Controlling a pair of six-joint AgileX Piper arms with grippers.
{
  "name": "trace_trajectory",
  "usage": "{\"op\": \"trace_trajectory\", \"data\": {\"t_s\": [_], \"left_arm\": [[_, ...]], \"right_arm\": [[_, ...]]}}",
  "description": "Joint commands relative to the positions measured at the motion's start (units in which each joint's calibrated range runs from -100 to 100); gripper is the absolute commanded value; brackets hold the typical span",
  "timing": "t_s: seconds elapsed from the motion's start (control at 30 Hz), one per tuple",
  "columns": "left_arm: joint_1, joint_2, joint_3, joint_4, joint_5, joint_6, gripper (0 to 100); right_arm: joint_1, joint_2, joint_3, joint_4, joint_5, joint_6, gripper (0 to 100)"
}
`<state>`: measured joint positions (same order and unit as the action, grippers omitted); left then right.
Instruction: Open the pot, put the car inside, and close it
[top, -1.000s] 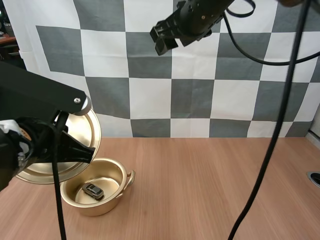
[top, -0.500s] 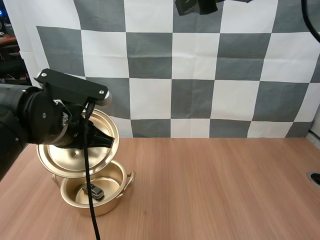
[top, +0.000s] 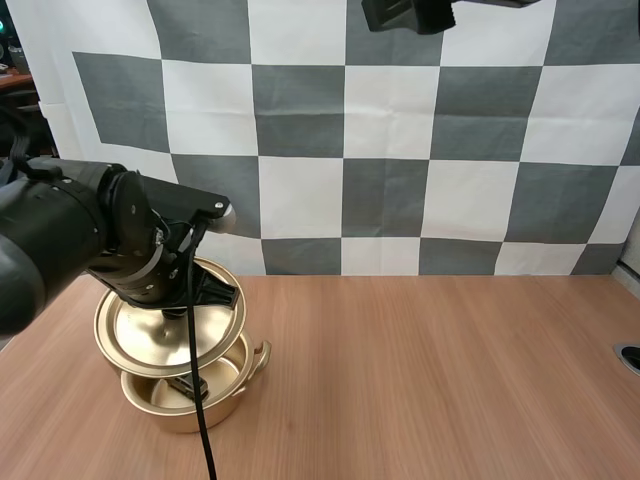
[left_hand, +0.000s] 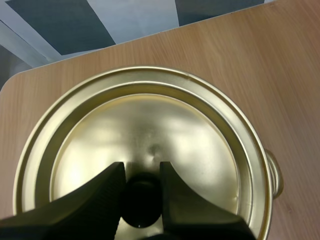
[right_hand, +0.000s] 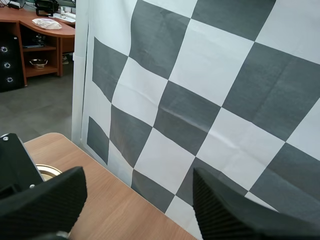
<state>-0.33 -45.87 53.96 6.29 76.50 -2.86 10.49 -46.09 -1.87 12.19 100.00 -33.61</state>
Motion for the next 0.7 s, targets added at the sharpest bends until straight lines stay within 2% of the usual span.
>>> {"op": "trace_trajectory", "data": {"t_s": [0.0, 0.13, 0.37, 0.67], "left_arm": [[-0.01, 0.8, 0.0, 0.0, 0.6, 0.0, 0], [-0.01, 3.3, 0.8, 0.0, 0.4, 0.0, 0], [-0.01, 7.2, 6.0, 0.0, -7.7, 0.0, 0], [-0.01, 10.6, 7.0, 0.0, -12.3, 0.0, 0]], "right_arm": [[0.0, -0.1, 0.1, -0.1, 0.0, 0.1, 100], [0.0, 0.0, 0.1, 0.1, 0.0, 0.1, 100], [0.0, 0.0, 0.1, 0.1, 0.0, 0.1, 100], [0.0, 0.0, 0.1, 0.3, 0.0, 0.1, 100]]}}
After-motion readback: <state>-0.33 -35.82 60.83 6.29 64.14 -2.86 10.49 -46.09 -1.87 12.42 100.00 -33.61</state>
